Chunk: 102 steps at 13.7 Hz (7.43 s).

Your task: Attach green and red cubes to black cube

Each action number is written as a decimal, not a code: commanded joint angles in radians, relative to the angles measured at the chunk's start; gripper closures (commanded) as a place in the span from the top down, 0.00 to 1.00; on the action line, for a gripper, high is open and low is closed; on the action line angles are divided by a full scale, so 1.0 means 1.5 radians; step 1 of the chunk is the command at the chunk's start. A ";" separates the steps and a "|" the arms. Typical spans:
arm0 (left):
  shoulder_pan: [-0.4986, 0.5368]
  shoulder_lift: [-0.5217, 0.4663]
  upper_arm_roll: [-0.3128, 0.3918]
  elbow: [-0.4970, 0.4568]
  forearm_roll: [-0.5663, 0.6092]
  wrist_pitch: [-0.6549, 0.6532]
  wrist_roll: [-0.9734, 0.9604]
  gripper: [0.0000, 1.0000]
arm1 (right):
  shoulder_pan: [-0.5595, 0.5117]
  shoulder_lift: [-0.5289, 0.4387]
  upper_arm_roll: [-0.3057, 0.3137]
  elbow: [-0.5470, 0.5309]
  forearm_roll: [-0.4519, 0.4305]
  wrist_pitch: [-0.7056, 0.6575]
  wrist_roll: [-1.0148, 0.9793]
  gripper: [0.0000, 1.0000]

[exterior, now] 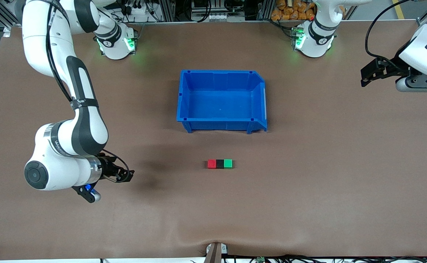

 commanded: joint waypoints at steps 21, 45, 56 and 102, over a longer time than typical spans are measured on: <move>0.007 -0.005 -0.005 -0.005 0.001 0.003 0.008 1.00 | -0.066 -0.093 -0.007 -0.019 -0.100 -0.090 -0.338 1.00; 0.005 0.015 -0.005 -0.002 0.001 0.034 0.000 1.00 | -0.107 -0.223 -0.007 -0.124 -0.165 -0.072 -0.464 1.00; 0.002 0.028 -0.006 -0.002 0.000 0.059 -0.002 1.00 | -0.112 -0.301 -0.007 -0.203 -0.165 -0.062 -0.479 1.00; -0.002 0.056 -0.019 -0.001 -0.006 0.099 -0.001 1.00 | -0.135 -0.472 0.011 -0.293 -0.209 -0.072 -0.547 1.00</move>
